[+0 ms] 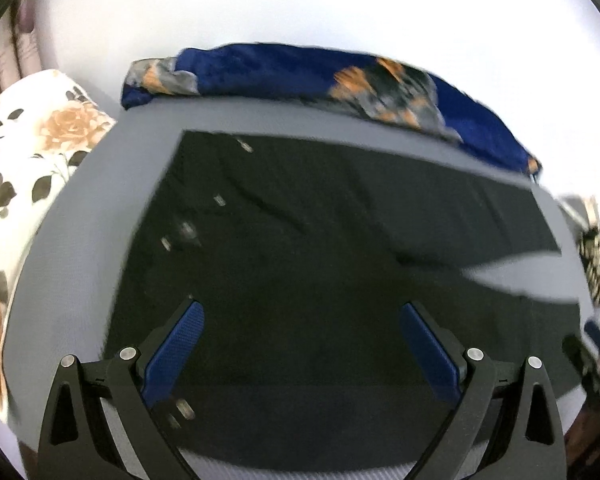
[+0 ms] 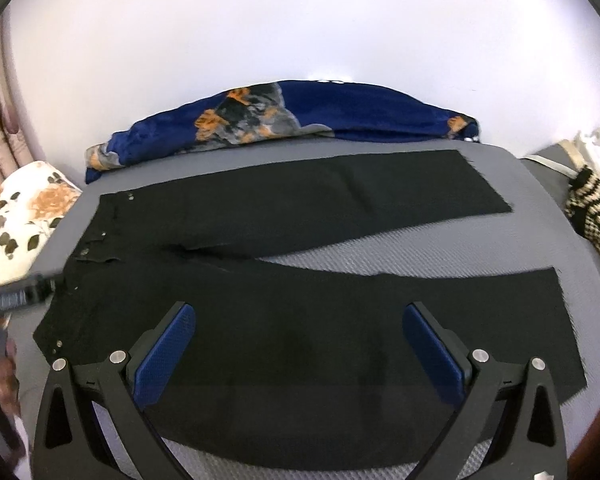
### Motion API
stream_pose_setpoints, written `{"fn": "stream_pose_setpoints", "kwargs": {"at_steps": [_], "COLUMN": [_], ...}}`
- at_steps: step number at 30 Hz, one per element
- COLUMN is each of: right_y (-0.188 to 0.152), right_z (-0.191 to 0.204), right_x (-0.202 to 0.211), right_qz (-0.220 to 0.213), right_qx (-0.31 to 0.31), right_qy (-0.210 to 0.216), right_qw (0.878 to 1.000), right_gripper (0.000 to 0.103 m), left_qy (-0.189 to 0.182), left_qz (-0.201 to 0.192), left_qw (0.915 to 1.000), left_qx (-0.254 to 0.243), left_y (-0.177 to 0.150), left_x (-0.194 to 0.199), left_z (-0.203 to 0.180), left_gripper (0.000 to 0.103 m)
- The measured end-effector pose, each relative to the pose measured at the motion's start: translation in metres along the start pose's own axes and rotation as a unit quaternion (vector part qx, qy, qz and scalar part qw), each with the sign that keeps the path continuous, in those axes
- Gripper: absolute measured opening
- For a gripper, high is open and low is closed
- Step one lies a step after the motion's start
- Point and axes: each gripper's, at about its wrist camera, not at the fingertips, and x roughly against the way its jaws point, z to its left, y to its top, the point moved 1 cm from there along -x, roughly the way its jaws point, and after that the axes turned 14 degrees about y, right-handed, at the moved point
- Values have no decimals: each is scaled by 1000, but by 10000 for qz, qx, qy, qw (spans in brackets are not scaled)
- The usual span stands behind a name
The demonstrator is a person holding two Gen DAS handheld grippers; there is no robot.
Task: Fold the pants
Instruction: 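Grasp the trouser waistband with the left gripper and lift it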
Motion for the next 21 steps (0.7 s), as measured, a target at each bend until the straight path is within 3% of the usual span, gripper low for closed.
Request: {"fn": "stream_pose_setpoints", "kwargs": {"at_steps": [4,10,16,21], "right_y": [17,46,68,76], "right_z": [2,2,1,7], "right_x": [-16,-56,-94,-122], "right_qz": [74,332,464,627], "right_qx": [126,82,-136,-137], "right_qy": [86,103,358,361], "right_qw": [9999,9994,9982,9973], "right_gripper": [103,103,103,103], "left_qy": [-97,-847,-1744,-2026], "left_qz": [22,385,989,1197], "left_qw": [9992,9910,9692,9576], "left_qx": [388,966,1428,1662], "left_y": [44,94,123,134], "left_x": [-27,-88,-155,-193], "left_z": [44,103,135,149], "left_gripper": [81,64,42,42]}}
